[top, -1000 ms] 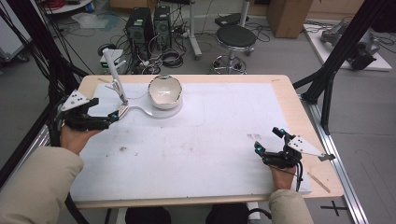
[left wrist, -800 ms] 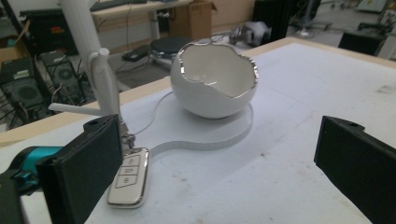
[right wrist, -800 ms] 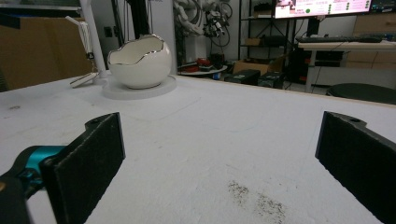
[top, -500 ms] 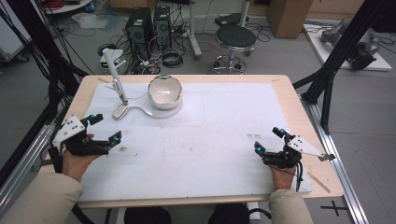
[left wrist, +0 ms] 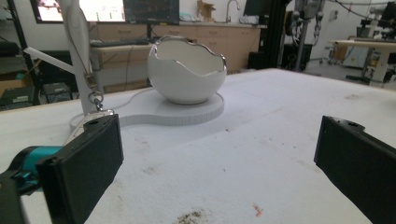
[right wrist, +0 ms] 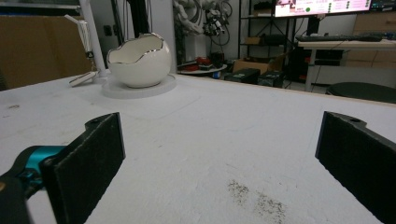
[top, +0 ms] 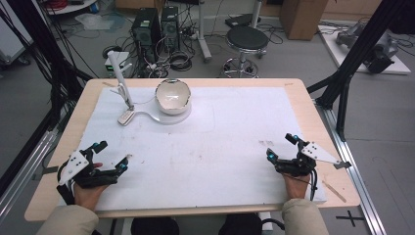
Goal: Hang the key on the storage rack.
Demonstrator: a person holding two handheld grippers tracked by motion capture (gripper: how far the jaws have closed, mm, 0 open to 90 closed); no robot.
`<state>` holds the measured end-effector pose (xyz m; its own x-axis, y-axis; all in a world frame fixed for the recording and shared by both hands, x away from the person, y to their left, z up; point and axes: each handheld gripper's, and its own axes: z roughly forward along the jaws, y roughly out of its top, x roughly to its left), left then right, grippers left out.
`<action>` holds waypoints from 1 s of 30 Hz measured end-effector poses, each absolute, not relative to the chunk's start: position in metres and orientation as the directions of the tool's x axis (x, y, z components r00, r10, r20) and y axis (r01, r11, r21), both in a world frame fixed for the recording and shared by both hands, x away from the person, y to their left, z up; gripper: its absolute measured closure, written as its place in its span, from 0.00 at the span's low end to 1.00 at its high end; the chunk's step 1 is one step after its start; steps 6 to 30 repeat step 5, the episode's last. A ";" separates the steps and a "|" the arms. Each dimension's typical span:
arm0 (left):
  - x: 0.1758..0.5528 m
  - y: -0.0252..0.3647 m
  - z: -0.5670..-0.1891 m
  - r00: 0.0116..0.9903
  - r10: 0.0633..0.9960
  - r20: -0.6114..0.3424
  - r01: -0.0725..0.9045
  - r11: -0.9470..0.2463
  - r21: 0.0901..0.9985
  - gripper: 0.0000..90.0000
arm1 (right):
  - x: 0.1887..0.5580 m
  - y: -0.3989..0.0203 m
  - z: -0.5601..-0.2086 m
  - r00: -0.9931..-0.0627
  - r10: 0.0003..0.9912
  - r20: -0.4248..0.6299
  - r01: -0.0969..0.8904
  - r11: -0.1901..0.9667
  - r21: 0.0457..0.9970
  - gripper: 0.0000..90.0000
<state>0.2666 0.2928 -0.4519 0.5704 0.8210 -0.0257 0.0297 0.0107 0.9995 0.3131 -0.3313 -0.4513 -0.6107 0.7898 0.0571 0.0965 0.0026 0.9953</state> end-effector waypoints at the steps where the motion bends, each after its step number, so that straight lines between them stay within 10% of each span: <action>1: 0.267 0.293 -0.452 0.568 0.823 -0.024 0.028 0.009 1.000 0.02 | 0.313 -0.331 -0.451 -0.610 0.790 0.058 0.099 0.004 0.995 0.01; 30: 0.265 0.292 -0.452 0.563 0.826 -0.018 0.019 0.009 1.000 0.02 | 0.313 -0.330 -0.451 -0.606 0.794 0.054 0.103 0.010 0.995 0.01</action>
